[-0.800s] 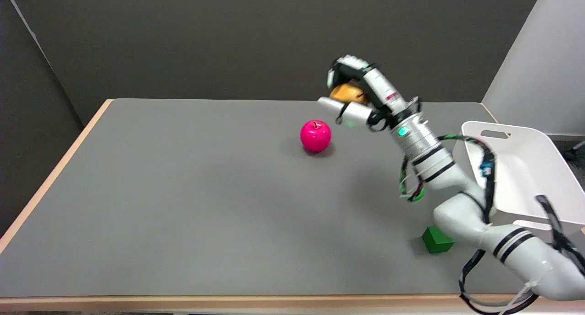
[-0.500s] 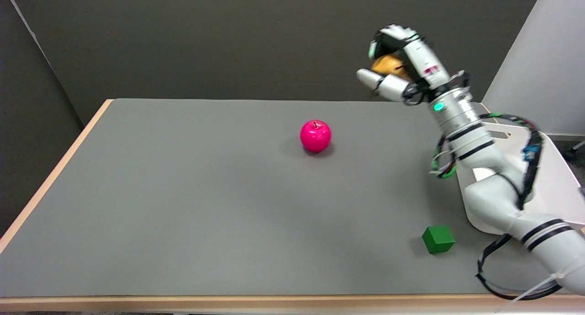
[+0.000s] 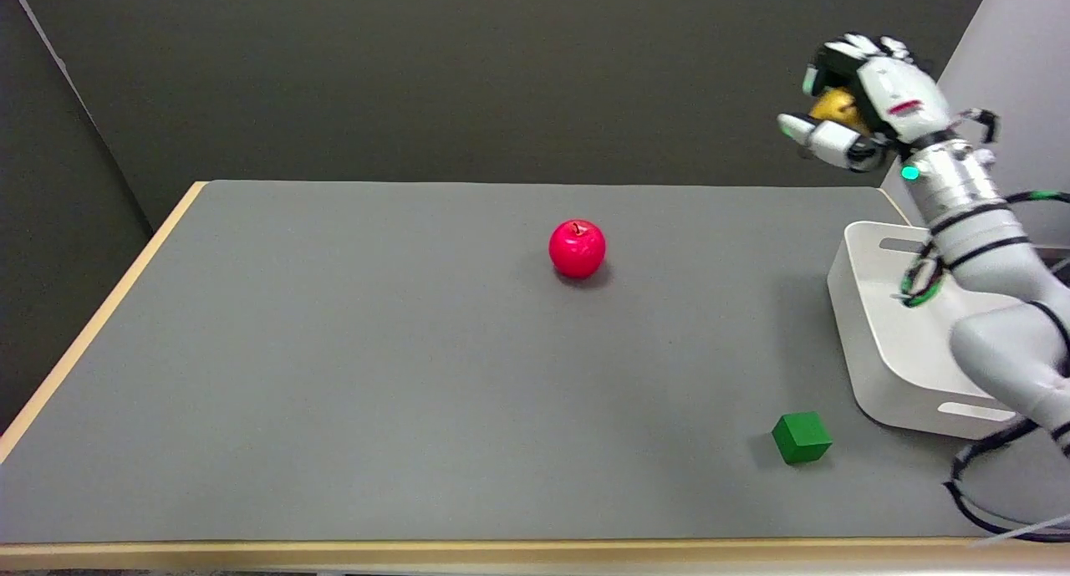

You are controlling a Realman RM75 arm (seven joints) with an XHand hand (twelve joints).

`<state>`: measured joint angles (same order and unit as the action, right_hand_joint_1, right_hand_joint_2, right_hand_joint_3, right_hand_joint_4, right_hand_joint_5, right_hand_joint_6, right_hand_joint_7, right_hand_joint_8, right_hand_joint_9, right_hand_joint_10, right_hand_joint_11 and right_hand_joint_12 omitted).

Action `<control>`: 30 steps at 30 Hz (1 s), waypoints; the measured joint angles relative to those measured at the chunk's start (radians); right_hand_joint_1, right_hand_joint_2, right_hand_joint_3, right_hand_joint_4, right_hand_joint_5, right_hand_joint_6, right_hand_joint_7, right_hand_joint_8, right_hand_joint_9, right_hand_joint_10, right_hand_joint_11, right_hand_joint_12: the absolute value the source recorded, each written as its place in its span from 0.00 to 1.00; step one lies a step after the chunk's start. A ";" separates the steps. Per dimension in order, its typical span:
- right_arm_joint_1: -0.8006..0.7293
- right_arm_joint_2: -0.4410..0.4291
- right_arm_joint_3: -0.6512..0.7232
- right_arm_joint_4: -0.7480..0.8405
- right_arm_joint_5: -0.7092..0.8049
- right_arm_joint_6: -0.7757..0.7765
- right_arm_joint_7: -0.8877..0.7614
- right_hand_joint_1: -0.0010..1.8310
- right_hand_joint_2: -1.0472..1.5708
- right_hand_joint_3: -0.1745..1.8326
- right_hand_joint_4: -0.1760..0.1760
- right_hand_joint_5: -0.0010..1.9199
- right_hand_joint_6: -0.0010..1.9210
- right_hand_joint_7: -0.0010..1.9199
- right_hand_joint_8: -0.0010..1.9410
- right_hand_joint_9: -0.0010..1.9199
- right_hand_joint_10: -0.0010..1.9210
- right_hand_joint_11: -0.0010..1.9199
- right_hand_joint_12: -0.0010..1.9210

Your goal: Place the yellow pear into the white box.

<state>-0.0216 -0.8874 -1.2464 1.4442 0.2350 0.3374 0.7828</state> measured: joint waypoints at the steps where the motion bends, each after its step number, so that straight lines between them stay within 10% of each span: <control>1: -0.013 0.001 0.017 -0.001 0.000 -0.008 -0.009 0.66 0.95 0.13 0.00 0.25 0.99 0.11 1.00 0.18 1.00 0.00 1.00; 30: -0.282 -0.056 0.275 -0.142 0.033 -0.092 -0.157 0.66 0.95 0.13 0.00 0.25 1.00 0.11 1.00 0.18 1.00 0.00 1.00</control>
<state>-0.3036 -0.9436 -0.9715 1.3023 0.2676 0.2451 0.6256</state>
